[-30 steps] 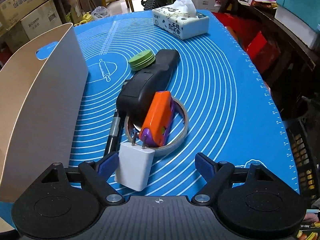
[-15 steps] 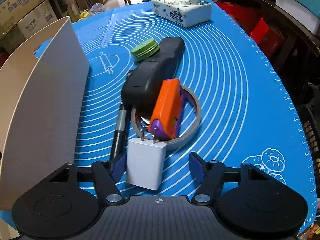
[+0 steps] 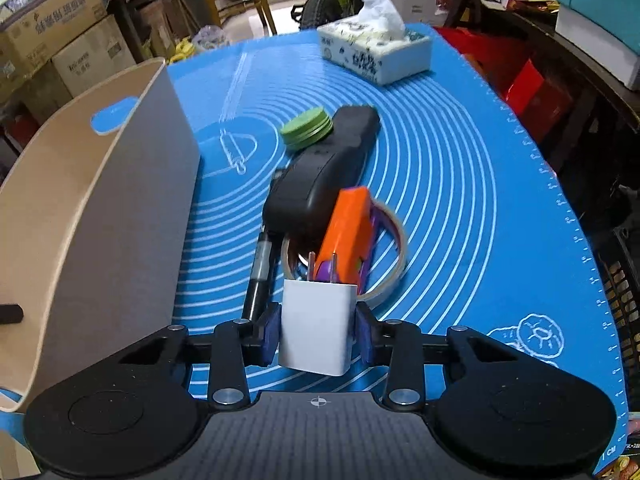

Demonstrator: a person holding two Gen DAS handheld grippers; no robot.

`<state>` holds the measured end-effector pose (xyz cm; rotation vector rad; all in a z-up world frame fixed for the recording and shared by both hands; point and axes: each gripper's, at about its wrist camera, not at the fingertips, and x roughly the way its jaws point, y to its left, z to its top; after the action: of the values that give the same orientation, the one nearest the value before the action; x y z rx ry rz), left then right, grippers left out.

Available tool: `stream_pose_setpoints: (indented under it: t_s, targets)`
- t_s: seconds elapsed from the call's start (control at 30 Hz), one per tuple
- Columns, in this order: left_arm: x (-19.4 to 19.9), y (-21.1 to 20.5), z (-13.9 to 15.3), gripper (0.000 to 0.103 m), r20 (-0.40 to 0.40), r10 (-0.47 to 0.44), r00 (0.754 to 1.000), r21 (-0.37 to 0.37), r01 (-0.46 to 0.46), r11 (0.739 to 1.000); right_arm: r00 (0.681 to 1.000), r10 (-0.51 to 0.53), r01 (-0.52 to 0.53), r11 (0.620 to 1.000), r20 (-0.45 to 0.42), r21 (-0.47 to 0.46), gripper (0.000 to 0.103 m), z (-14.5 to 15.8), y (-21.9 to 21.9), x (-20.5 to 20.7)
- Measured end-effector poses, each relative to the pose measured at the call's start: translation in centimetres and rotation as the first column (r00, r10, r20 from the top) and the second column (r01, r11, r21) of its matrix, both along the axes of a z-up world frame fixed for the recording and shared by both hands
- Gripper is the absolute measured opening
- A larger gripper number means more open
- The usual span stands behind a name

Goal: Organize rigid objects
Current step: 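Lift the charger plug into the basket and release it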

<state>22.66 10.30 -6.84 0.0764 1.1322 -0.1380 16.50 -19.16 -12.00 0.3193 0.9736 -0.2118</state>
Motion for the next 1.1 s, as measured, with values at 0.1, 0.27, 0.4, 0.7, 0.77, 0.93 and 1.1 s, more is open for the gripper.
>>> stream_pose_setpoints:
  t_s: [0.1,0.27,0.4,0.7,0.77,0.93,1.1]
  targets:
    - [0.0,0.0,0.0,0.005,0.0,-0.001,1.0,0.0,0.001,1.0,1.0,-0.003,0.003,1.0,0.03,0.005,0.045,0.9,-0.2,-0.2]
    - [0.0,0.1,0.0,0.005,-0.006,-0.003,1.0,0.0,0.003,1.0,0.995,0.006,-0.005,1.0,0.097,-0.006,0.045,3.1,-0.1,-0.1]
    - [0.0,0.2,0.0,0.005,-0.007,-0.004,1.0,-0.002,0.004,1.0,0.988,0.024,-0.021,1.0,0.154,-0.023,0.045,5.1,0.7,0.6]
    - [0.1,0.3,-0.1,0.004,-0.008,-0.004,1.0,-0.004,0.004,1.0,0.961,0.08,-0.074,0.997,0.266,-0.032,0.045,9.1,3.7,3.3]
    - [0.1,0.3,-0.1,0.004,-0.009,-0.004,1.0,-0.005,0.004,1.0,0.955,0.103,-0.097,0.995,0.278,-0.035,0.045,9.5,4.6,4.1]
    - [0.1,0.3,-0.1,0.004,-0.009,-0.004,1.0,-0.004,0.004,1.0,0.942,0.17,-0.159,0.985,0.291,-0.063,0.045,10.2,7.2,5.8]
    - [0.0,0.3,-0.1,0.004,-0.008,-0.004,1.0,-0.007,0.004,1.0,0.933,0.237,-0.224,0.971,0.271,-0.079,0.045,10.0,9.7,7.4]
